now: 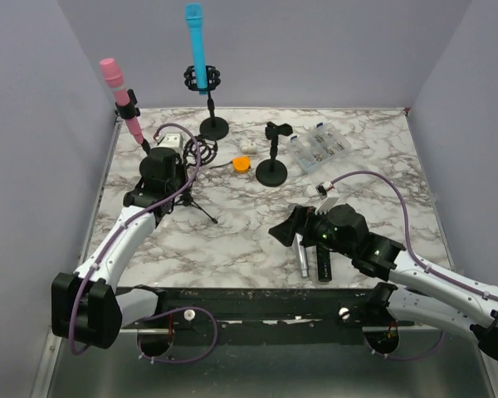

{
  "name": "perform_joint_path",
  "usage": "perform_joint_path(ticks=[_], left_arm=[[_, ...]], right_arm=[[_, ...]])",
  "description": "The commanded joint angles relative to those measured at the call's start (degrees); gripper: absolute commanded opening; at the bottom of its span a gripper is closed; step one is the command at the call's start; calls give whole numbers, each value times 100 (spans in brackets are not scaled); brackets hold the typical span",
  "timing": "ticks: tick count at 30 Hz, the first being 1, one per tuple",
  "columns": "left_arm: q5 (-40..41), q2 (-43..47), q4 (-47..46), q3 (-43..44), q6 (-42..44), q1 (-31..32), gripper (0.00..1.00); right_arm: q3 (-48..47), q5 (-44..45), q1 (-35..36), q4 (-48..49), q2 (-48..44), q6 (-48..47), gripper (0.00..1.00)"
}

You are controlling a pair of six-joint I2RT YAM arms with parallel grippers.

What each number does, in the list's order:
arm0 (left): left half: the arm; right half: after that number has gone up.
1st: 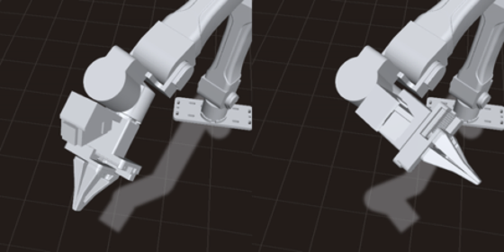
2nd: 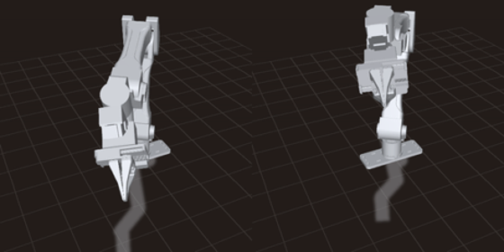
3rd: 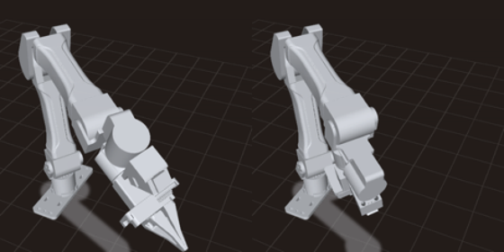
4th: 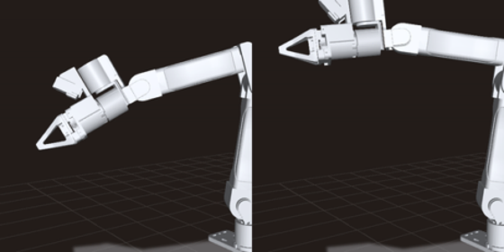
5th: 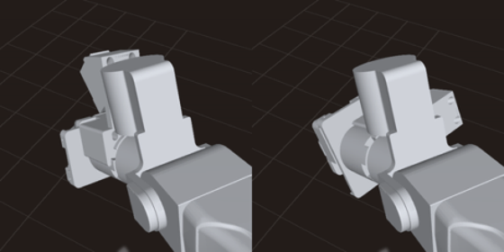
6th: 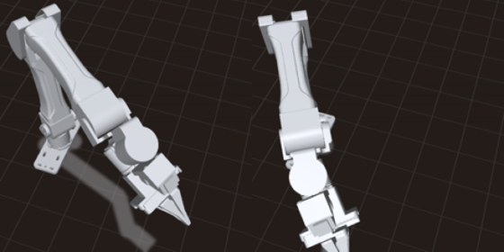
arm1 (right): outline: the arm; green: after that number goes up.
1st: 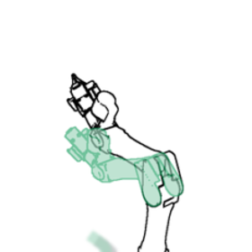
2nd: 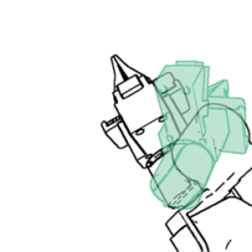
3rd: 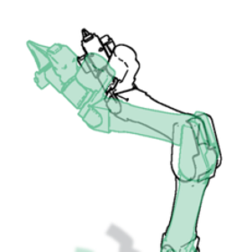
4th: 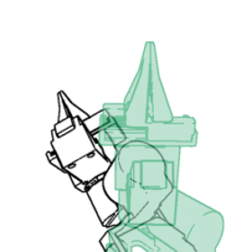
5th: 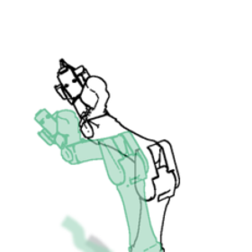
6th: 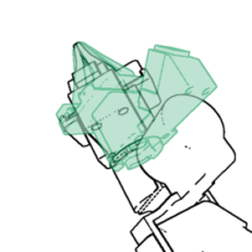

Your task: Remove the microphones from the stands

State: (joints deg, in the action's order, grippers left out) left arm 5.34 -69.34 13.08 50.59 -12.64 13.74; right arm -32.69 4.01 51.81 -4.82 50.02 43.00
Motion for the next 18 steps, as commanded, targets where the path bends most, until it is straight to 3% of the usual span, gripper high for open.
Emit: perform_joint_path(ticks=[1,6,12,18], left_arm=[[1349,634,672,-138,-308,-18,0],[2024,1115,1521,-311,-835,-316,0],[2020,2020,1632,-928,-1054,-2025,0],[3036,2588,1720,-1219,-1223,-2376,0]], right_arm=[[82,161,31,-91,-114,-87,100],[99,124,29,-59,-121,-114,100],[83,26,31,2,-100,-151,100],[-13,-53,32,-16,-3,-213,100]])
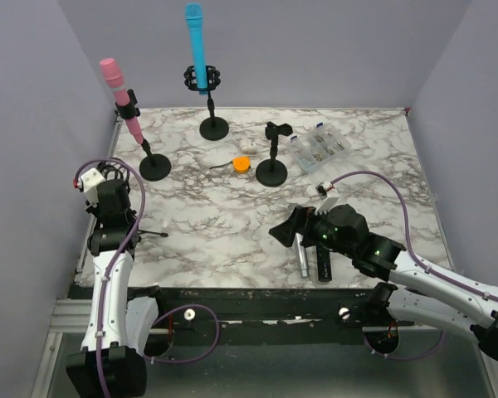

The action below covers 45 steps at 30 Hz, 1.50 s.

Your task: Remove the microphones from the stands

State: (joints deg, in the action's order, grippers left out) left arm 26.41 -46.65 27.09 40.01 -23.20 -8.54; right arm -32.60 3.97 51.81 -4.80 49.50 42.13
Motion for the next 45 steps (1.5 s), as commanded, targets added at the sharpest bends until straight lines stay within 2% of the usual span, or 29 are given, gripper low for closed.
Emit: perform_joint_path(ticks=[1,6,7,10,12,13,19,21,23,27,29,32,34,39,42,45], left_arm=[[893,364,296,-208,-224,-193,0],[1048,374,410,-272,-626,-337,0],[1092,412,403,-265,-649,-363,7],[1140,595,357,-246,-686,-377,65],[1067,767,330,-186,-641,-378,92],[948,866,326,-106,-602,-382,98],[29,1470,557,1005,-702,-369,98],[-684,1729,103,1178,-469,-373,98],[-1604,1850,-604,1229,-135,-370,93],[-2712,1565,-1391,1336,50,-368,90],[-3414,1209,-1730,1395,116,-369,93],[-4002,501,-1916,1729,92,-374,99],[-4037,29,-2084,1960,291,-364,99],[-3290,-955,-2285,2428,1189,-206,97],[-3445,-1485,-2664,2533,1432,-151,97],[-3490,-1998,-2631,2848,1527,-107,96]], right_arm=[[-25,-70,32,0,61,-126,100],[-39,-98,32,-27,53,-130,100],[-48,-87,32,-61,30,-143,100],[-31,-48,37,-96,-45,-136,100],[-12,-35,31,-94,-76,-129,100],[-3,-38,31,-96,-73,-121,100],[-38,-58,29,-51,80,-117,100],[-71,-90,33,-14,153,-94,100],[-89,-139,30,30,205,-82,100],[-147,-130,31,3,247,-63,100],[-204,-129,32,-70,244,-54,100],[-367,-137,34,-277,213,-56,100],[-483,-105,36,-392,158,-51,100],[-612,60,32,-494,51,0,100],[-713,59,31,-509,82,28,100],[-898,-9,35,-631,259,23,100]])
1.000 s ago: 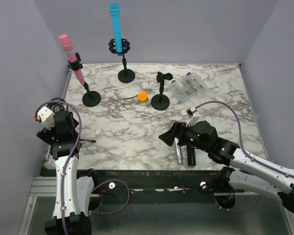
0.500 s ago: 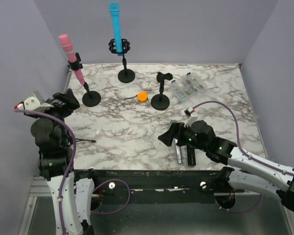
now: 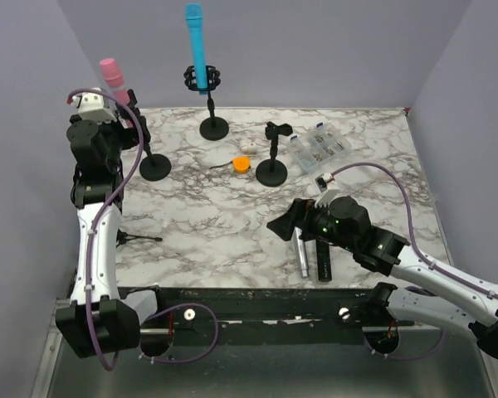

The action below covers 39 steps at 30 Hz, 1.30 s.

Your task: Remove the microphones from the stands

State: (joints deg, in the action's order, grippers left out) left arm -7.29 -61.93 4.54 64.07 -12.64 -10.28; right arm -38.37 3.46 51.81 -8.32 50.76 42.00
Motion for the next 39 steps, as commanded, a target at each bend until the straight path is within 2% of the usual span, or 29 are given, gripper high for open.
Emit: perform_joint_path(ticks=[1,3,6,12,15,21,23,27,33,34,39], left_arm=[[-65,-617,-397,508,482,69,96],[177,-824,-427,616,491,70,94],[553,-1102,-568,714,499,88,86],[1071,-1743,-471,1166,490,127,83],[1082,-2042,-462,1467,526,140,81],[1107,-2321,-322,1665,652,188,65],[1096,-2323,-324,1642,676,186,57],[860,-2077,-219,1472,671,224,31],[514,-1230,270,1019,761,600,3],[463,-1038,385,946,771,686,0],[69,41,702,162,801,1247,0]], right_arm=[[-400,3,31,-345,205,30,100],[-547,-53,36,-477,323,-5,100],[-634,-47,31,-546,406,-16,100],[-641,11,31,-583,447,24,100],[-630,48,31,-600,484,32,100],[-628,59,35,-619,498,41,100],[-619,84,31,-619,494,37,100],[-610,24,35,-595,498,54,100],[-502,-54,31,-459,419,117,100],[-476,-57,31,-429,408,118,100],[-417,-29,32,-372,416,94,100]])
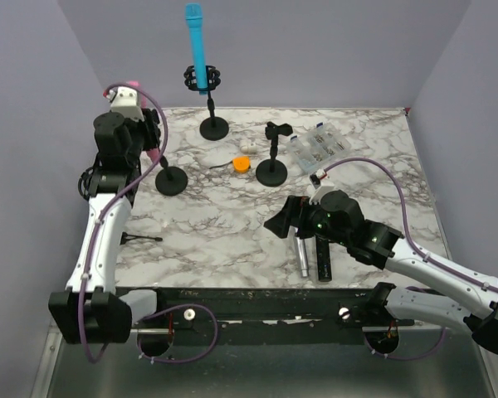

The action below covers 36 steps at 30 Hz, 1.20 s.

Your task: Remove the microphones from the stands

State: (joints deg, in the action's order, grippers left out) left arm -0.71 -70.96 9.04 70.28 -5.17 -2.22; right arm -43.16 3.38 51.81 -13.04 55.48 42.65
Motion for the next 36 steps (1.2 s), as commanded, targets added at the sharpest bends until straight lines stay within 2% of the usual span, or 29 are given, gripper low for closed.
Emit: perform_joint_path(ticks=[1,3,8,10,14,16,21,24,30,36], left_arm=[[-704,1137,292,-597,87,534,0],[-1189,1495,342,-787,193,644,0],[-3278,2314,83,-1320,489,776,0],[-4141,2639,-161,-1594,698,791,0],[-5317,3039,-731,-2083,857,1049,0],[-5823,3036,-871,-2183,795,1171,0],[-6868,2897,-1619,-2258,-56,1298,0],[-7103,2901,-1914,-2367,-304,1481,0],[-6903,2894,-1750,-2388,-191,1981,0],[-6741,2767,-2375,-2562,-715,2062,0]], right_arm=[[56,-14,31,100,-37,10,100],[38,-14,35,107,9,-14,100],[-39,-185,31,224,261,-208,100],[-58,-533,32,411,362,-521,100],[-105,-1400,31,871,512,-1162,100],[-123,-1887,36,1142,565,-1512,100],[-219,-2715,35,1725,708,-2211,100],[-199,-2825,31,2133,661,-2507,100],[-59,-2814,31,3054,360,-2779,100],[-183,-2827,34,3132,266,-3157,100]])
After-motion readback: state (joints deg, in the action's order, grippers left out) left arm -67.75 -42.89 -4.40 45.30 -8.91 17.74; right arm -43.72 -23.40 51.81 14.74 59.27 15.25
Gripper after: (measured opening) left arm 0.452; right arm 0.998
